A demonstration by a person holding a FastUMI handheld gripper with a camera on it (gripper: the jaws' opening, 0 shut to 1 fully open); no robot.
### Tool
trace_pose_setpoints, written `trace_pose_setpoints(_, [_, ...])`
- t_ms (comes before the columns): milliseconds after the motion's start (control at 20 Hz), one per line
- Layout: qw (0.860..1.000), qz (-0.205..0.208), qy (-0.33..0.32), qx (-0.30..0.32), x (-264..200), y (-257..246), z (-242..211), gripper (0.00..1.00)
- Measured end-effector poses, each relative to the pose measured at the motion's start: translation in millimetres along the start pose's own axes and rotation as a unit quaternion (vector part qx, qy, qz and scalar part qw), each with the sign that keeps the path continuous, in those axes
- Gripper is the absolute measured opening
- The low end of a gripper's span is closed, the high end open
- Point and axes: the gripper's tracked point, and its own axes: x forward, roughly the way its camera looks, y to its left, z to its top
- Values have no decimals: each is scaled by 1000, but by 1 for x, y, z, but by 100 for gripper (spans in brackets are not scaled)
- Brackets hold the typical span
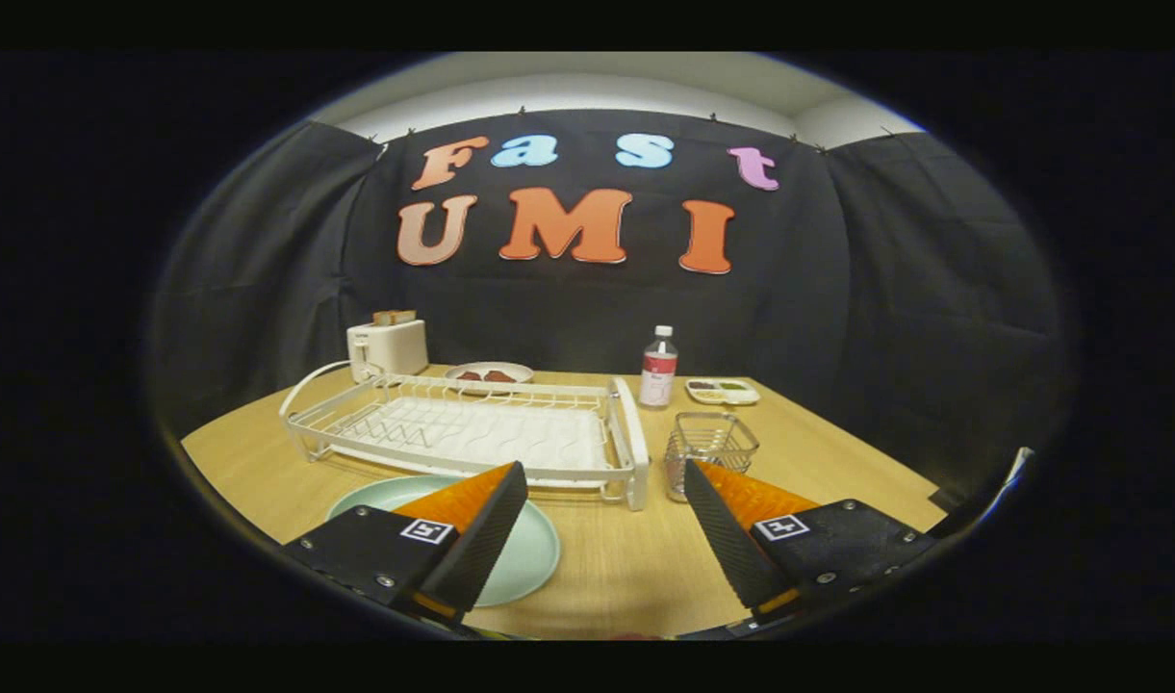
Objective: Take the plate from the dish rack, then take the spoon from the basket and place it into the plate.
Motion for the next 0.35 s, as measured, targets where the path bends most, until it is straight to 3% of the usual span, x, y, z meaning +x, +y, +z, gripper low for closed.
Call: trace_pose_setpoints(350, [999, -7, -15, 28, -3, -21, 19, 98])
